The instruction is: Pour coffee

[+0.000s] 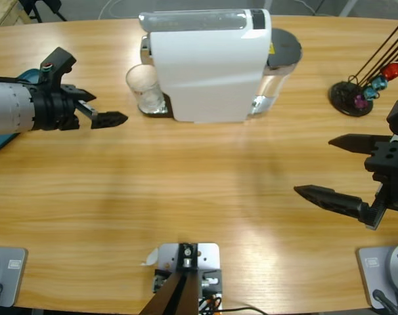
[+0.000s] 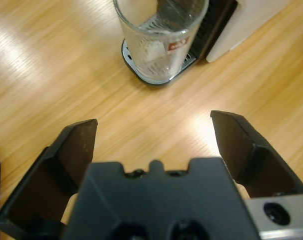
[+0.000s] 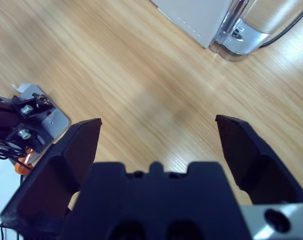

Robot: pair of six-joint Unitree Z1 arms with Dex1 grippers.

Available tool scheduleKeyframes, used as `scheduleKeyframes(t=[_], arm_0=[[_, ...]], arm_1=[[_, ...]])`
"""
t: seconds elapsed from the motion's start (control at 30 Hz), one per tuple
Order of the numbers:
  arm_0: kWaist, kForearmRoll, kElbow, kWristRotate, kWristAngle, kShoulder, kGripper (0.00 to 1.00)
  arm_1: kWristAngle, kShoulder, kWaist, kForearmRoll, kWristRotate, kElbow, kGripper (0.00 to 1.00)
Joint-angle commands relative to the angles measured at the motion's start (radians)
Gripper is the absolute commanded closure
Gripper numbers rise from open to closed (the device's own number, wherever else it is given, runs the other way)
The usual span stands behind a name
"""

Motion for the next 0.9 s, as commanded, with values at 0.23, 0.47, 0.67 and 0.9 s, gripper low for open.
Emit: scheduleKeyframes(t=[0.23, 0.47, 0.67, 0.9], arm_0=[[0.026, -0.037, -0.101, -0.061, 0.088, 0.218, 0.000], [0.032, -0.036, -0.153, -0.061, 0.081, 0.260, 0.000], [0.032, -0.014, -0.145, -0.062, 0.075, 0.237, 0.000], [0.020, 0.103, -0.052, -0.081, 0.031, 0.022, 0.000]], arm_1=[[0.017, -0.034, -0.008, -0.013, -0.011, 0.040, 0.000], [0.016, -0.036, -0.008, -0.023, -0.014, 0.047, 0.000], [0.017, -0.036, -0.008, -0.023, -0.015, 0.047, 0.000], [0.017, -0.025, -0.008, -0.027, -0.015, 0.047, 0.000]])
